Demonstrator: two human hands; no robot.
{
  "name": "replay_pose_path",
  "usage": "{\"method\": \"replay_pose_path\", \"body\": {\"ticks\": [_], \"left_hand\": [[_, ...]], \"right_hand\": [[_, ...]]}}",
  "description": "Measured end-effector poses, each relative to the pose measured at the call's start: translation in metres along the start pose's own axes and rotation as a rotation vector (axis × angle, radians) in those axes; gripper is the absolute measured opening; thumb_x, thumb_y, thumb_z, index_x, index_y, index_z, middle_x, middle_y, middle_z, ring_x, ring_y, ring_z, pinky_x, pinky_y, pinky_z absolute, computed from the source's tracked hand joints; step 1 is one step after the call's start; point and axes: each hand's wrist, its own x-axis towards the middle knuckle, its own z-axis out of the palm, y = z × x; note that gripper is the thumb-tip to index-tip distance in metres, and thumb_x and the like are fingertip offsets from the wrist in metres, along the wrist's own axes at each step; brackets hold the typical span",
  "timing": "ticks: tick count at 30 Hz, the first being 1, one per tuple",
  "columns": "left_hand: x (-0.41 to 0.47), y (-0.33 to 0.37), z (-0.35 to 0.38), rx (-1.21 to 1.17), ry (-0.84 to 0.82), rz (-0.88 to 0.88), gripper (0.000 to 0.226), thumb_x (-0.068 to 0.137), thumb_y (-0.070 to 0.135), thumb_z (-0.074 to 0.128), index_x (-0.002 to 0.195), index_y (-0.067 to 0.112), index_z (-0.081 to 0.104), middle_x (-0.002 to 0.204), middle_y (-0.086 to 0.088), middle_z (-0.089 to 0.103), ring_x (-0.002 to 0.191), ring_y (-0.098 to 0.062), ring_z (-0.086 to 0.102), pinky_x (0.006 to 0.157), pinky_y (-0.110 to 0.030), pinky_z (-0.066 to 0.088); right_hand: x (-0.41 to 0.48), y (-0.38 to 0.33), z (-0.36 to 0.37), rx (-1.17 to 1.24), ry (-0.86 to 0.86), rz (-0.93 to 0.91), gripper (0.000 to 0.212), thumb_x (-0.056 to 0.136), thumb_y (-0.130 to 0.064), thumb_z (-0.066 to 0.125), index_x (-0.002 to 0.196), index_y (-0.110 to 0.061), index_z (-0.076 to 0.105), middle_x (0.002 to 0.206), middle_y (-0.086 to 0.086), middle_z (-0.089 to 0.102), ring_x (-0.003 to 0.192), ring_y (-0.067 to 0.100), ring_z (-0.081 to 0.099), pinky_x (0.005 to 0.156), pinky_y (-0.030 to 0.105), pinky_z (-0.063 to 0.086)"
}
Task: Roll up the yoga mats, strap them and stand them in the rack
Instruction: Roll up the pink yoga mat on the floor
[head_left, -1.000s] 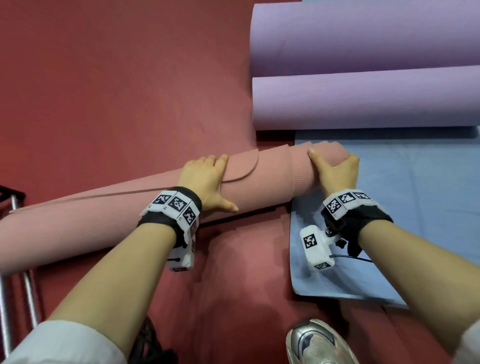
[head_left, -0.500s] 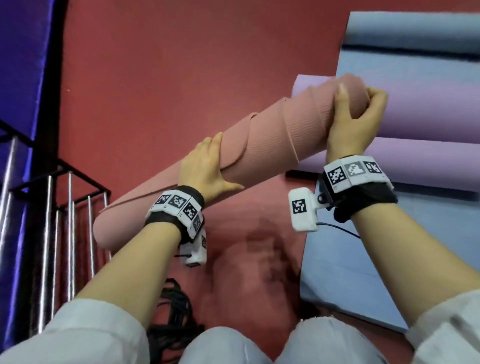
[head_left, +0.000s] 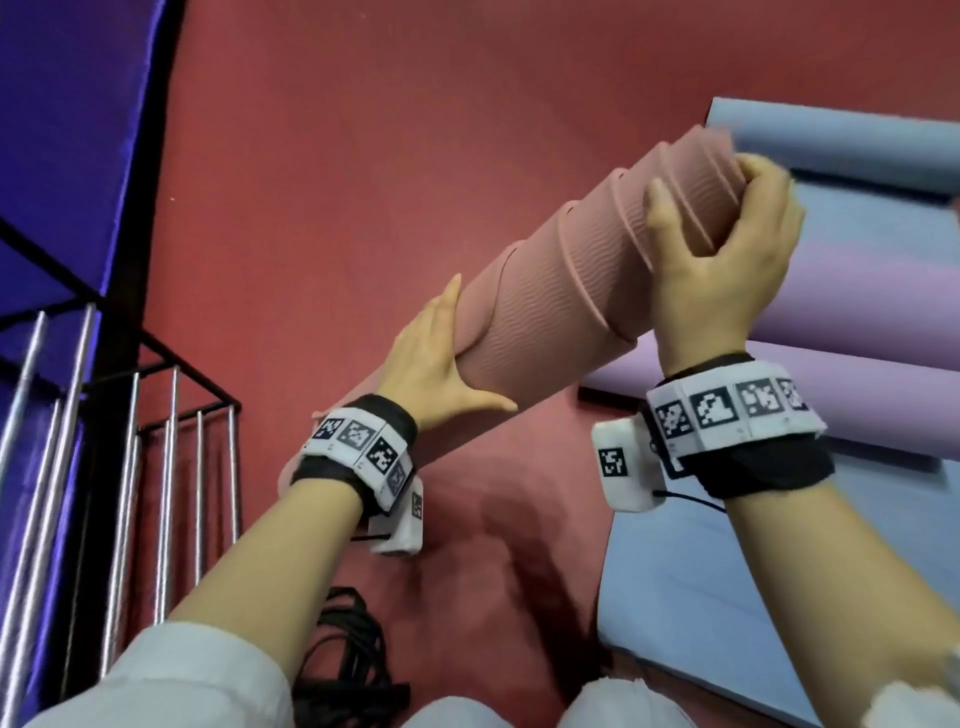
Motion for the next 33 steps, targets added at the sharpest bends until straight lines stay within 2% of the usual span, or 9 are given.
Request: {"method": "replay_pose_path", "body": {"ticks": [6,11,13,17,20,22,24,29,33], "left_hand": [[0.008,0.0,0.007,0.014,-0.109,0.05,0.13,0.048,0.054,0.086,0.149,0.016,0.014,0.153,-0.004,0.028,0.138,-0.02,0.029,0.11,-0.031,0.026],[0.011,0.016,-0.003,0.104,0.038,0.125,0.117,0.047,0.064,0.081,0.144,0.023,0.028,0.137,0.003,0.051,0.122,-0.02,0.051,0.095,-0.034,0.042],[0.019,0.017,-0.009,0.077,0.01,0.162,0.124,0.048,0.061,0.083,0.148,0.02,0.021,0.146,0.001,0.041,0.131,-0.019,0.042,0.103,-0.035,0.038],[0.023,0.017,0.002,-0.012,-0.242,0.136,0.14,0.047,0.052,0.087,0.151,0.013,0.002,0.157,-0.007,0.016,0.142,-0.02,0.021,0.115,-0.03,0.02],[0.028,0.022,0.005,-0.031,-0.166,0.136,0.132,0.045,0.059,0.084,0.149,0.016,0.016,0.15,-0.003,0.033,0.136,-0.02,0.035,0.11,-0.034,0.031],[0.021,0.027,-0.003,-0.044,-0.045,0.171,0.123,0.041,0.069,0.076,0.143,0.021,0.028,0.138,0.003,0.048,0.122,-0.015,0.048,0.099,-0.032,0.04],[0.019,0.024,-0.009,-0.078,0.027,0.215,0.119,0.041,0.072,0.068,0.142,0.025,0.029,0.134,0.006,0.051,0.114,-0.007,0.049,0.095,-0.03,0.041],[0.031,0.021,-0.006,-0.127,-0.187,0.173,0.138,0.041,0.058,0.086,0.15,0.017,0.012,0.154,-0.002,0.026,0.139,-0.017,0.029,0.113,-0.038,0.028],[0.038,0.041,-0.009,-0.133,-0.152,0.226,0.12,0.046,0.049,0.089,0.144,0.017,0.026,0.14,0.005,0.042,0.124,-0.013,0.043,0.102,-0.029,0.036]], "right_hand": [[-0.032,0.016,-0.003,-0.067,-0.114,0.026,0.069,0.071,-0.054,0.066,0.111,0.003,0.058,0.106,0.016,0.06,0.1,0.028,0.049,0.09,0.031,0.035],[-0.012,0.01,-0.02,0.042,-0.009,0.047,0.062,0.068,-0.047,0.073,0.102,0.002,0.056,0.097,0.008,0.054,0.096,0.022,0.045,0.084,0.03,0.036],[-0.008,0.005,-0.018,0.018,0.05,0.016,0.06,0.07,-0.046,0.072,0.102,0.002,0.057,0.096,0.006,0.055,0.094,0.018,0.042,0.084,0.028,0.035],[-0.027,0.015,-0.016,-0.101,-0.028,0.033,0.063,0.073,-0.052,0.064,0.104,0.001,0.062,0.102,0.016,0.064,0.096,0.022,0.047,0.085,0.031,0.036],[-0.013,0.018,-0.026,-0.094,-0.073,0.052,0.055,0.073,-0.054,0.064,0.094,-0.003,0.062,0.089,0.007,0.061,0.088,0.024,0.051,0.074,0.026,0.033],[-0.007,0.005,-0.035,-0.026,0.012,0.013,0.048,0.075,-0.048,0.067,0.089,-0.002,0.06,0.084,0.0,0.053,0.083,0.025,0.051,0.072,0.022,0.031],[-0.005,-0.008,-0.033,-0.008,0.093,-0.047,0.047,0.077,-0.046,0.067,0.089,-0.001,0.06,0.083,-0.001,0.053,0.081,0.021,0.049,0.073,0.025,0.033],[-0.017,-0.006,-0.02,-0.308,-0.102,-0.075,0.063,0.073,-0.063,0.058,0.097,-0.006,0.065,0.089,0.012,0.067,0.084,0.033,0.059,0.073,0.036,0.036],[-0.001,-0.009,-0.043,-0.253,-0.185,0.001,0.06,0.071,-0.069,0.047,0.08,-0.012,0.062,0.074,0.012,0.063,0.075,0.036,0.056,0.067,0.039,0.036]]}}
